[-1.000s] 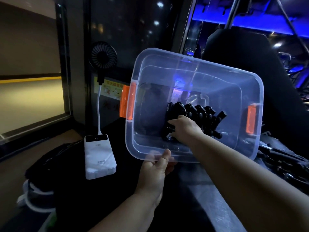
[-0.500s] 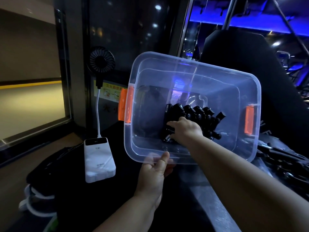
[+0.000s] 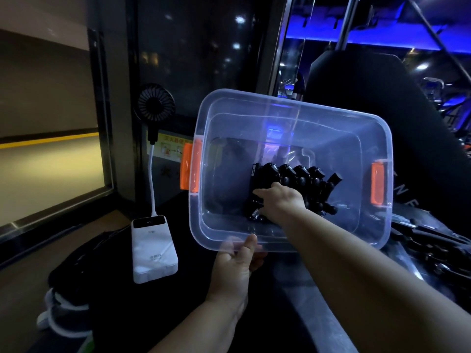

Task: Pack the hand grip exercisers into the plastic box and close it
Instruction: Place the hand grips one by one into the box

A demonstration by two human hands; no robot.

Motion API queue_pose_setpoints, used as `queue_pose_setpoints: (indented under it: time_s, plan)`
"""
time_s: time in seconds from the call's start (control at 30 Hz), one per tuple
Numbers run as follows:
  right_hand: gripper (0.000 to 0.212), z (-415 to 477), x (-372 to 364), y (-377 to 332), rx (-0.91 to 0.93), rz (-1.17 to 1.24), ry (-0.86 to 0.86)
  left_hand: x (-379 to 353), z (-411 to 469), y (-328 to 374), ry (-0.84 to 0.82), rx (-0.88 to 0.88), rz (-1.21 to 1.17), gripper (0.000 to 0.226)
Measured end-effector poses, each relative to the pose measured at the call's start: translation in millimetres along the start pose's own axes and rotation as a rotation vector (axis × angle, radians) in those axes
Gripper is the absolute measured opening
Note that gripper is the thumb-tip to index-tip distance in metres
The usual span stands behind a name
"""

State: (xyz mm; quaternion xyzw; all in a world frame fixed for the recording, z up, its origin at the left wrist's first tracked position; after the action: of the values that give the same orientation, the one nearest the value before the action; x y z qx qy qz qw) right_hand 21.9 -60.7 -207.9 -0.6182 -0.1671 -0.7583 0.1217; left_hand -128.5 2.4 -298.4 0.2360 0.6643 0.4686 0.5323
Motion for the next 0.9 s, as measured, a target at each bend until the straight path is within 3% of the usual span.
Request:
queue_pose_setpoints:
  time_s: [0.23,0.73,0.9]
  plan:
    - [0.058,-12,6,11,0.014,0.166,-0.003,-2,-1,3,-0.002,0.003,0.000,0.019]
    - [0.030,-93,23,94,-0.081,0.292,0.433,-4,-8,11,0.031,-0.018,-0.008,0.014]
    - [0.022,-133,13,143,-0.135,0.400,0.680,-7,-12,13,0.038,-0.027,-0.007,0.016]
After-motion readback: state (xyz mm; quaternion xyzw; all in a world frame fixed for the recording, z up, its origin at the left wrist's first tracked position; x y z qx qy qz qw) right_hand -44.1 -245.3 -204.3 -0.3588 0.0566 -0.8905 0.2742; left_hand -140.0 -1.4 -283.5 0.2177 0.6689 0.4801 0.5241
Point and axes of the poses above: each hand's wrist, its own z-axis towards the middle knuckle, its own x-axis out of the back of the hand, y = z × x, the point moved 3 cm from there along z, towards the middle knuckle, and after that the axes turned 5 degrees about z, right-handed, at the moved point
